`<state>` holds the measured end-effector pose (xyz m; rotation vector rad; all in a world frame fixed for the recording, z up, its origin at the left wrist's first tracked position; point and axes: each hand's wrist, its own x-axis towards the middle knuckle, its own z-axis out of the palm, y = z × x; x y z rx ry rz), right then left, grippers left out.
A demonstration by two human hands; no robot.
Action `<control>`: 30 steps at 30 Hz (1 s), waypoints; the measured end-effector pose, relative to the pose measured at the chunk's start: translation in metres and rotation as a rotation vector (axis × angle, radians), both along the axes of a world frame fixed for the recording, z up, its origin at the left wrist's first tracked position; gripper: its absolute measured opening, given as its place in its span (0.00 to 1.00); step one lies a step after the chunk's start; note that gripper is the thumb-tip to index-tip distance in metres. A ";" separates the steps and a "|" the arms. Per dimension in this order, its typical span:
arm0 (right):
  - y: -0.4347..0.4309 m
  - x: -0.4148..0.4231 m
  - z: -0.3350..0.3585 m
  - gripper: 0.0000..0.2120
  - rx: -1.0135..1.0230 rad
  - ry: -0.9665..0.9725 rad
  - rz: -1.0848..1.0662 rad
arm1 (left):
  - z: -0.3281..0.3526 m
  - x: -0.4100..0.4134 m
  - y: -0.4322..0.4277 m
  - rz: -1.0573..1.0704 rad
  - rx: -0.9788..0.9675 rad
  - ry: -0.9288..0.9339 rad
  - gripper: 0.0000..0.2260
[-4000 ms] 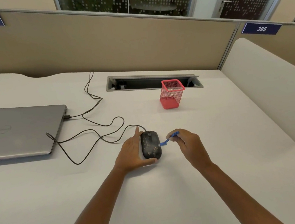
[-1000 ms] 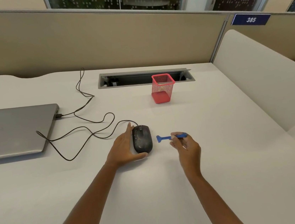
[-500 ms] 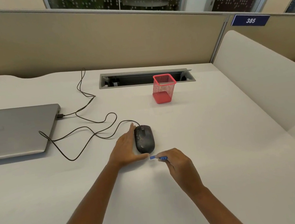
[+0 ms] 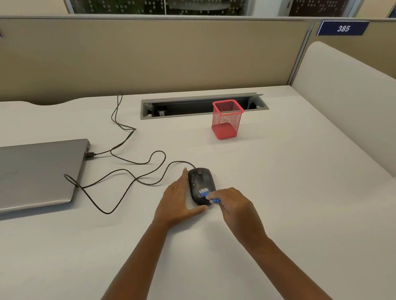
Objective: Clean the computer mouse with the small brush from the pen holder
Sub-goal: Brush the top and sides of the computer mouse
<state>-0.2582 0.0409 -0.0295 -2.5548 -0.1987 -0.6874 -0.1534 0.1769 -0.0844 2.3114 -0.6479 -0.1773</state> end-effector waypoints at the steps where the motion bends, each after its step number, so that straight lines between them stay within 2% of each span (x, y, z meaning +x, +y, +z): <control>1: 0.000 -0.005 -0.001 0.11 -0.013 -0.005 0.018 | 0.000 0.000 0.000 0.000 -0.003 0.009 0.51; 4: 0.001 -0.015 -0.003 0.11 -0.069 0.007 0.070 | 0.001 0.000 0.001 -0.017 -0.007 0.032 0.54; 9: 0.001 0.001 0.010 0.12 -0.027 0.012 0.011 | -0.003 -0.001 0.004 -0.011 -0.004 0.022 0.50; 14: 0.011 0.012 0.014 0.10 -0.021 0.020 -0.021 | -0.008 -0.004 0.012 -0.006 -0.001 0.044 0.50; 21: 0.016 -0.014 0.001 0.08 -0.093 -0.024 0.064 | -0.008 -0.006 0.013 -0.018 -0.015 0.061 0.51; 30: 0.019 0.027 0.022 0.10 -0.062 -0.035 -0.003 | -0.009 -0.005 0.013 0.010 -0.009 0.039 0.47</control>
